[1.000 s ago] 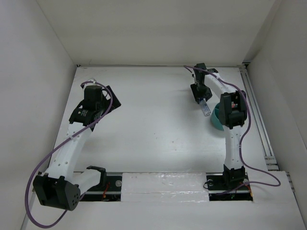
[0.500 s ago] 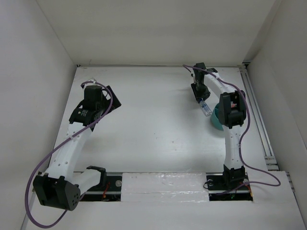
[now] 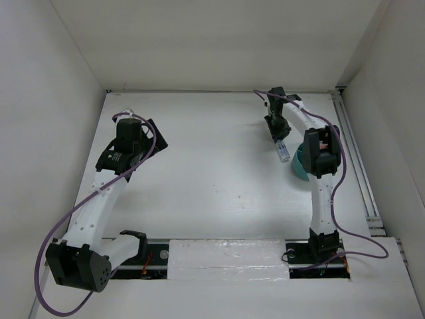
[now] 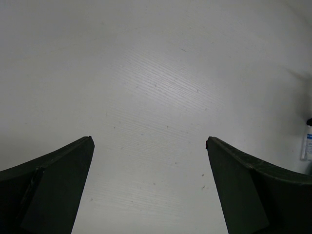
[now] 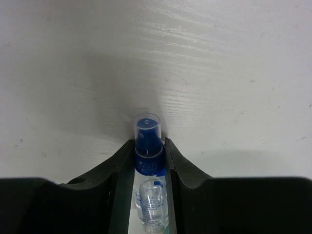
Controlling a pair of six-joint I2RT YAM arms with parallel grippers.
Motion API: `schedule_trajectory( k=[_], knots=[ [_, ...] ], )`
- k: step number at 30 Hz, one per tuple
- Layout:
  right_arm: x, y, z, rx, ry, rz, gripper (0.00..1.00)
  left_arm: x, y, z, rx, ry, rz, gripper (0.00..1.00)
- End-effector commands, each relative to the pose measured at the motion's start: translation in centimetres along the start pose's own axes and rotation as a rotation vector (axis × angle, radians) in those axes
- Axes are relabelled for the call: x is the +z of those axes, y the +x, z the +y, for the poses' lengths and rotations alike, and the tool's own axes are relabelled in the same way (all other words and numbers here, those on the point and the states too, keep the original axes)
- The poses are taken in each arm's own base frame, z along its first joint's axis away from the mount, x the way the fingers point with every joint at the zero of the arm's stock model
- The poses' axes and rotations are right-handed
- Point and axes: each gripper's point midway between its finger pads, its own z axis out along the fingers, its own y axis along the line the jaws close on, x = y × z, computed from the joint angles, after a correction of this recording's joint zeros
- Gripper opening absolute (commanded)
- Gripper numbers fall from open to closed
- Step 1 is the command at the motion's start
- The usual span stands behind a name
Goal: Sort the stationery into containers
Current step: Pick up the stationery from the center of the board, then place the stationery in the storage box.
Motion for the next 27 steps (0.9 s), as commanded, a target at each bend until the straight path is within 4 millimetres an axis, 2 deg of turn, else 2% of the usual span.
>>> schedule_trajectory(
  k=[1, 3, 6, 8, 9, 10, 13, 14, 15, 19, 20, 21, 23, 24, 25, 26, 27],
  knots=[
    [1.1, -0.1, -0.2, 0.005, -0.009, 0.008, 0.0, -0.2, -0.7, -0.3, 0.007, 0.023, -0.03, 1.0],
    [0.3, -0.8, -0.2, 0.011, -0.015, -0.03, 0.0, -0.2, -0.7, -0.3, 0.007, 0.023, -0.03, 1.0],
    [-2.3, -2.9, 0.1, 0.049, -0.054, -0.14, 0.0, -0.2, -0.7, -0.3, 0.007, 0.023, -0.03, 1.0],
    [-5.4, -5.0, 0.3, 0.068, -0.096, -0.252, 0.0, -0.2, -0.7, -0.3, 0.007, 0.023, -0.03, 1.0],
    [-5.9, -5.0, 0.5, 0.067, -0.111, -0.268, 0.0, -0.2, -0.7, -0.3, 0.007, 0.023, -0.03, 1.0],
    [-8.2, -6.3, 0.2, 0.074, -0.119, -0.348, 0.0, -0.2, -0.7, -0.3, 0.007, 0.023, -0.03, 1.0],
    [-10.6, -7.0, 0.9, 0.078, -0.177, -0.43, 0.0, -0.2, -0.7, -0.3, 0.007, 0.023, -0.03, 1.0],
    [-12.6, -7.8, 0.7, 0.089, -0.184, -0.493, 0.0, -0.2, -0.7, -0.3, 0.007, 0.023, -0.03, 1.0],
    [-13.4, -8.0, 1.0, 0.095, -0.21, -0.519, 0.0, -0.5, -0.8, -0.4, 0.005, 0.028, -0.038, 1.0],
    [-17.0, -8.2, 0.7, 0.128, -0.227, -0.612, 0.0, -0.5, -0.8, -0.4, 0.005, 0.028, -0.038, 1.0],
    [-17.0, -7.5, 0.8, 0.128, -0.227, -0.611, 0.0, -0.5, -0.8, -0.4, 0.005, 0.028, -0.038, 1.0],
    [-19.7, -8.0, 0.4, 0.163, -0.235, -0.693, 0.0, -0.5, -0.8, -0.4, 0.005, 0.028, -0.038, 1.0],
    [-21.9, -7.6, -0.3, 0.194, -0.235, -0.766, 0.0, -0.5, -0.8, -0.4, 0.005, 0.028, -0.038, 1.0],
    [-23.7, -6.1, -0.4, 0.207, -0.239, -0.814, 0.0, -0.5, -0.8, -0.4, 0.005, 0.028, -0.038, 1.0],
    [-25.8, -6.6, -0.7, 0.232, -0.248, -0.912, 0.0, -0.5, -0.8, -0.4, 0.005, 0.028, -0.038, 1.0],
    [-27.2, -6.0, -0.9, 0.244, -0.253, -0.965, 0.0, -0.5, -0.8, -0.4, 0.005, 0.028, -0.038, 1.0],
    [-25.9, -4.3, -0.9, 0.261, -0.252, -0.96, 0.0, -0.5, -0.8, -0.4, 0.005, 0.028, -0.038, 1.0]
  ],
)
